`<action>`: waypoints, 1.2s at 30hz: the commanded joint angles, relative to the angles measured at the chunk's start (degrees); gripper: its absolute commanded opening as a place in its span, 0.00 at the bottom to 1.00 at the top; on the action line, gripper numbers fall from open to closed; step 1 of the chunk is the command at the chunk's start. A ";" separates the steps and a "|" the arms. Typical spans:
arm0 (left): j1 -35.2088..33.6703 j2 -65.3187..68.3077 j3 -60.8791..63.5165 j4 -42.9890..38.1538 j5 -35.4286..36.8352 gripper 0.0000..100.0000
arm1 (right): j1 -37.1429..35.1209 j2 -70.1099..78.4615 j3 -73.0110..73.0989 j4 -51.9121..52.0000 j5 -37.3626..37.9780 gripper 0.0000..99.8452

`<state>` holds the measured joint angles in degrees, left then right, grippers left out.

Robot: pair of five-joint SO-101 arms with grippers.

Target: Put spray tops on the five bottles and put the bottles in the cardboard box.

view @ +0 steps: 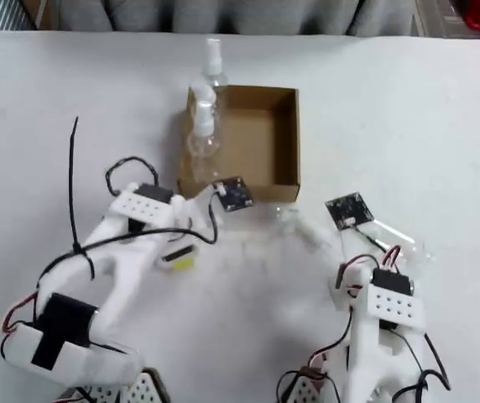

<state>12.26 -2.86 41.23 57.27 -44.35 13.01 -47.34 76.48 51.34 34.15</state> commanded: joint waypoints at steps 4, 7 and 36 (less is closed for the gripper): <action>-2.51 -0.04 -0.53 -0.44 0.18 0.03 | 0.48 -0.48 -0.35 -0.84 0.62 0.01; -5.41 -0.57 0.62 -0.26 0.97 0.02 | 0.48 -0.48 -0.35 -0.84 0.62 0.01; -32.22 -0.13 -7.82 -8.09 44.66 0.26 | 0.48 -0.40 -0.26 -0.84 0.62 0.01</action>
<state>-19.47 -2.86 33.76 50.42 -0.66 13.01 -47.34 76.48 51.34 34.15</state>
